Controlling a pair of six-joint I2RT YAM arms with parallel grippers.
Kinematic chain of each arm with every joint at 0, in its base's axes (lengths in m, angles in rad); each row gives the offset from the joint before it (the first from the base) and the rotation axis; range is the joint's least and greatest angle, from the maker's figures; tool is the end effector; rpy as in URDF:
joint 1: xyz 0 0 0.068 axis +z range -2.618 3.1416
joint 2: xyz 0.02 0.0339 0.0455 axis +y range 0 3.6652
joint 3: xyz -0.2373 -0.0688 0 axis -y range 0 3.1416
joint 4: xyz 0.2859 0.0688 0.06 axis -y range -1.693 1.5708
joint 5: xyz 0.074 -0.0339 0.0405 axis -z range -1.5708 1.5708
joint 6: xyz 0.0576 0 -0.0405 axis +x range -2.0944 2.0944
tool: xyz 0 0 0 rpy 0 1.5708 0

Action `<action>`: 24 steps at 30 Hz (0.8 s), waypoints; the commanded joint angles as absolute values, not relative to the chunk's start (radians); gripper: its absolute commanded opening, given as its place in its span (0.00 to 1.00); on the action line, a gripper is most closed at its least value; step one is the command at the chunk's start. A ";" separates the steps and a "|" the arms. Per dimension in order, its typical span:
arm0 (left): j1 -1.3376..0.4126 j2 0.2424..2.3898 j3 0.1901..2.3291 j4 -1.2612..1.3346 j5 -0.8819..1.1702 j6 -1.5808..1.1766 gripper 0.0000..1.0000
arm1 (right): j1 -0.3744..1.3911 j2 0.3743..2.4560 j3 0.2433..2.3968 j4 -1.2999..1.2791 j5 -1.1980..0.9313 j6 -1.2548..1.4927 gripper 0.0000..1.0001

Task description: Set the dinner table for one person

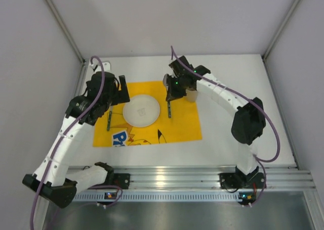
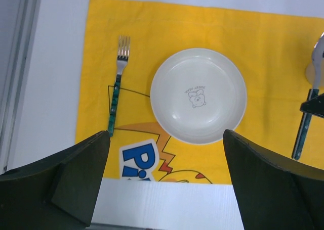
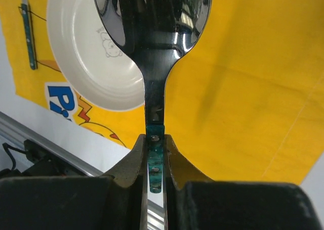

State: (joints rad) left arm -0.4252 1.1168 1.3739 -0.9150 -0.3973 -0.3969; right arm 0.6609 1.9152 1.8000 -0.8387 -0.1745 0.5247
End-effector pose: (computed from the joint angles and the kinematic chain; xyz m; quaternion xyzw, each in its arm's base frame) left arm 0.2622 -0.0943 0.3798 -0.0745 0.8811 -0.0103 0.4669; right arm 0.3623 0.2943 0.2570 -0.0910 0.9452 0.2378 0.2044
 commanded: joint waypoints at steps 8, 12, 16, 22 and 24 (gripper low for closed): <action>-0.423 0.999 1.422 -1.126 -0.462 -0.465 0.99 | 0.684 2.086 1.743 -0.753 -0.134 0.546 0.00; -0.423 1.003 1.445 -1.149 -0.459 -0.474 0.99 | 0.686 2.126 1.698 -0.732 -0.094 0.557 0.00; -0.423 1.020 1.459 -1.147 -0.451 -0.477 0.99 | 0.686 2.123 1.661 -0.727 -0.042 0.574 0.00; -0.423 1.057 1.459 -1.111 -0.431 -0.474 0.99 | 0.686 2.094 1.637 -0.735 -0.046 0.578 0.60; -0.423 1.077 1.462 -1.088 -0.423 -0.469 0.99 | 0.687 2.051 1.629 -0.741 -0.049 0.577 0.77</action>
State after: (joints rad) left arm -0.4252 1.0561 1.4292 -1.1255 -0.4362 -0.4721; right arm 0.6743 2.1277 1.6470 -0.7551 -0.0799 0.5823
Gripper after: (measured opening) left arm 0.987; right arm 0.700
